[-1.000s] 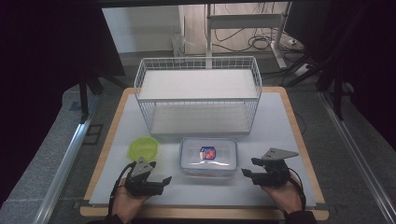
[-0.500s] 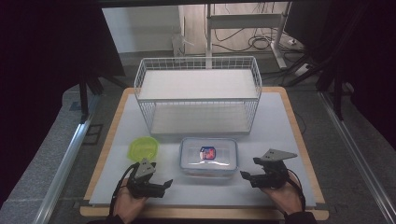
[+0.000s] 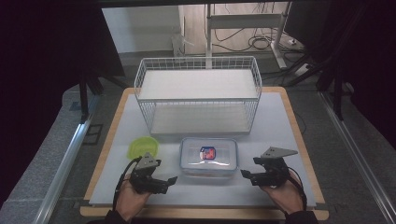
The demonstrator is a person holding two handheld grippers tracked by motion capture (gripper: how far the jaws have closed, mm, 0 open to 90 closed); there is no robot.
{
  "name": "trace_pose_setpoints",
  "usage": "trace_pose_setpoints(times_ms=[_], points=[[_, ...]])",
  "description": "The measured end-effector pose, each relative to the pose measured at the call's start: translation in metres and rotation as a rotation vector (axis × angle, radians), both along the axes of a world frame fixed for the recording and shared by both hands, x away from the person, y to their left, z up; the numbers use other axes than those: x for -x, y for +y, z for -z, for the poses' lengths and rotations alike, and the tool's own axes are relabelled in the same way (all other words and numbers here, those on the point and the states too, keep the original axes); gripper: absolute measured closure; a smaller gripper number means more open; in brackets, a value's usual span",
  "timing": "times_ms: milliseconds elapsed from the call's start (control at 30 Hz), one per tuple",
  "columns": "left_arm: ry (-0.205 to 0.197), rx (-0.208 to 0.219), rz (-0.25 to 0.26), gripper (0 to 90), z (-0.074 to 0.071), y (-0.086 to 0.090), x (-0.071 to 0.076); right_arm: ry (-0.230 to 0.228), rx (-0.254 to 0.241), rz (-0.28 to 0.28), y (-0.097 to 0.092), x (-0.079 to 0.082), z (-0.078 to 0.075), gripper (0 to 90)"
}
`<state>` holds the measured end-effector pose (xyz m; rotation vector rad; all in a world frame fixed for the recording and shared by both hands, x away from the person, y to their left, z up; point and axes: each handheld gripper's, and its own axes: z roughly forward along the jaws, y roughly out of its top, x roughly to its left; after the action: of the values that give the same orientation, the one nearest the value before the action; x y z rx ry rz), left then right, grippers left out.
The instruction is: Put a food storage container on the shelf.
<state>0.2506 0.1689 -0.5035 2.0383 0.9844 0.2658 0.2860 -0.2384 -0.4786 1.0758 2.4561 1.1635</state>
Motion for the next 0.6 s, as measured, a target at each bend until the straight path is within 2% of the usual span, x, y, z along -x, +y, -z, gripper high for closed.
trace_pose_setpoints(times_ms=[133,333,400,500,600], points=[[0.021,-0.019,0.019,7.2,-0.006,-0.01,-0.011,0.018,0.001,-0.001,0.003,-0.003,-0.002,24.6],[0.059,0.028,0.05,5.2,-0.012,-0.021,-0.03,0.039,-0.036,-0.019,0.009,-0.011,-0.008,24.2],[0.095,0.069,0.059,5.5,-0.012,-0.026,-0.041,0.061,-0.057,-0.029,0.013,-0.019,-0.009,22.4],[0.109,0.072,0.072,5.9,-0.012,-0.032,-0.048,0.083,-0.064,-0.04,0.017,-0.026,-0.007,21.2],[0.144,0.065,0.084,5.2,-0.009,-0.041,-0.057,0.117,-0.059,-0.049,0.024,-0.035,-0.002,19.7]])
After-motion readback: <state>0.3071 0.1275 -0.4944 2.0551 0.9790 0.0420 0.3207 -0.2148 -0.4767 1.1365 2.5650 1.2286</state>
